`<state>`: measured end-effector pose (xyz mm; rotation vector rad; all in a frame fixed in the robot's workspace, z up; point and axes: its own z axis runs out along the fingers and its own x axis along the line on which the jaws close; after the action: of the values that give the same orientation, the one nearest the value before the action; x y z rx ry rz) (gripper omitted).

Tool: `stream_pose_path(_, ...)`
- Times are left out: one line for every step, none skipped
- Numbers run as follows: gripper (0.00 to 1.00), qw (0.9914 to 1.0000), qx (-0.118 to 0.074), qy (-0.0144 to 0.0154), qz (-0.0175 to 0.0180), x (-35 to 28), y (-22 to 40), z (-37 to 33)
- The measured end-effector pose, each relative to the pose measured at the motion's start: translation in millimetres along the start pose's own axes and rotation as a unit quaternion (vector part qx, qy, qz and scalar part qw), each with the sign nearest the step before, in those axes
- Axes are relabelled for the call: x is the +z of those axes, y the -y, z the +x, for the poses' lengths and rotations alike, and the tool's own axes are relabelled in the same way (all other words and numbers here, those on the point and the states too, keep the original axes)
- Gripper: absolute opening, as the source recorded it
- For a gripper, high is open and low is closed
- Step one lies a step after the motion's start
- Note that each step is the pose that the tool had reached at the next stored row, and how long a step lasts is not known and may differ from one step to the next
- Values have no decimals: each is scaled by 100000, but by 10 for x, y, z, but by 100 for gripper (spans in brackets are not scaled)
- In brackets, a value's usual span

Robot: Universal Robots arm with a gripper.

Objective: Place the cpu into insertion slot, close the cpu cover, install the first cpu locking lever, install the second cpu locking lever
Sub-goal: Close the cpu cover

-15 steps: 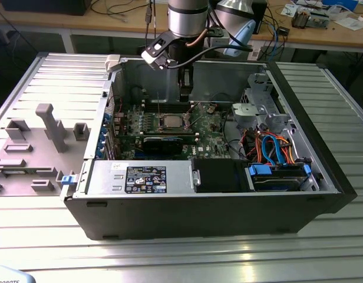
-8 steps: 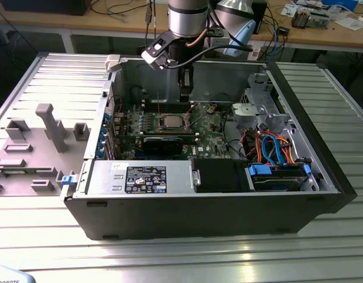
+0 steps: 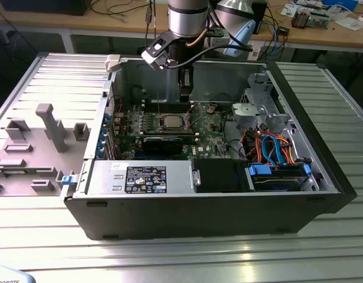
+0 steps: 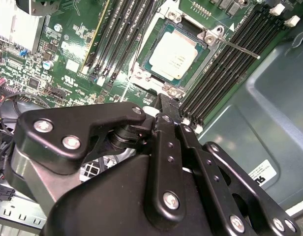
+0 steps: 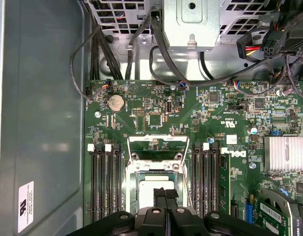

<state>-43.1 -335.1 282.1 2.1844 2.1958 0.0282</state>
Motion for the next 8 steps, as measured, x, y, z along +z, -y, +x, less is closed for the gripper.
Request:
stream_pose_path(11,100000,5,1,1,0,0,0)
stream_pose_path(11,100000,4,-1,1,0,-2,0)
stream_pose_path(11,100000,-3,-1,-2,0,-5,0)
stream_pose_path(11,100000,1,1,0,1,-16,0)
stream_pose_path(11,100000,1,2,7,2,-35,0)
stream_pose_path(11,100000,-4,-1,13,2,-43,0)
stream_pose_path(11,100000,1,1,14,2,-51,0)
stream_pose_path(11,100000,-2,3,16,2,-57,-1)
